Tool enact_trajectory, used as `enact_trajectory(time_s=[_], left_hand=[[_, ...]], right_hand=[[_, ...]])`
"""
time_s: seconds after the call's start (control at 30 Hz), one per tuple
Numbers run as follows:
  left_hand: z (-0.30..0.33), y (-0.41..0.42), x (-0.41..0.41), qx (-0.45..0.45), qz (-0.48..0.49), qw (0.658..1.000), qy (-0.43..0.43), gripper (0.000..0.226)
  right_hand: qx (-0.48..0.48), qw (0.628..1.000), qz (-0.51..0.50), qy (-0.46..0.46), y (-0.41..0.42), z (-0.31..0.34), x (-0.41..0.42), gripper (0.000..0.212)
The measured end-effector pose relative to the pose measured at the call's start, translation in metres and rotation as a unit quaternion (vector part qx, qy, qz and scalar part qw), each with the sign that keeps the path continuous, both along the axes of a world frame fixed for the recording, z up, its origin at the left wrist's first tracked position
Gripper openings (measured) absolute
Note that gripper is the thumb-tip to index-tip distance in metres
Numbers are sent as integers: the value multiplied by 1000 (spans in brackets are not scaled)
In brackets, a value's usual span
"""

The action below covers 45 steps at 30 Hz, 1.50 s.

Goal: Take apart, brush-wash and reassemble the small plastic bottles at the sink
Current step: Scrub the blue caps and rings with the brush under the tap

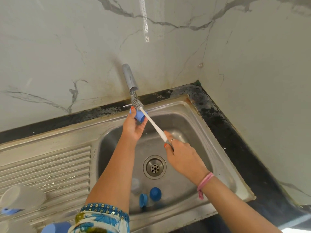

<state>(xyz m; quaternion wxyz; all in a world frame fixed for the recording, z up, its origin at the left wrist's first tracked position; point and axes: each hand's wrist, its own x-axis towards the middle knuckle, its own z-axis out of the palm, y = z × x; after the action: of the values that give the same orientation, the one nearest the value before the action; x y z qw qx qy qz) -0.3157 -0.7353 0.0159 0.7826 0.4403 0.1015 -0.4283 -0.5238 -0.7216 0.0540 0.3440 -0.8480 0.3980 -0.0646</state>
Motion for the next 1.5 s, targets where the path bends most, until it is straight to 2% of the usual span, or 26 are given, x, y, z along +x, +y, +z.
enact_trajectory(time_s=[0.13,0.33,0.47,0.57,0.73,0.9,1.07,1.3,1.5], left_hand=[[4,-2,16,-14,43,999,18,41],[7,-9,-8,7,-24,1000,-1,34],[10,-8,6,-16,7,1000,7,41],[6,-5,15,-16,11,1000,7,41],[2,-7,-4,-26,-51,998,15,34],[7,-7,10,-62,43,995,70,27],[7,-12,-1,2,19,999,47,18],[12,-12,-2,-28,45,998,43,48],[15,-5,1,-25,32,998,41,32]], right_hand=[[-18,1000,22,5,21,-6,-16,47],[1,1000,-17,-15,-4,-3,-5,42],[23,999,5,-21,1,-1,-11,39],[42,999,15,-18,17,2,-23,40],[126,988,-34,-85,-12,3,1,41],[176,980,-12,-95,2,1,-8,40],[201,973,-38,-106,5,0,-6,41],[206,967,-46,-146,10,-1,9,32],[217,961,-70,-157,21,-5,-2,30]])
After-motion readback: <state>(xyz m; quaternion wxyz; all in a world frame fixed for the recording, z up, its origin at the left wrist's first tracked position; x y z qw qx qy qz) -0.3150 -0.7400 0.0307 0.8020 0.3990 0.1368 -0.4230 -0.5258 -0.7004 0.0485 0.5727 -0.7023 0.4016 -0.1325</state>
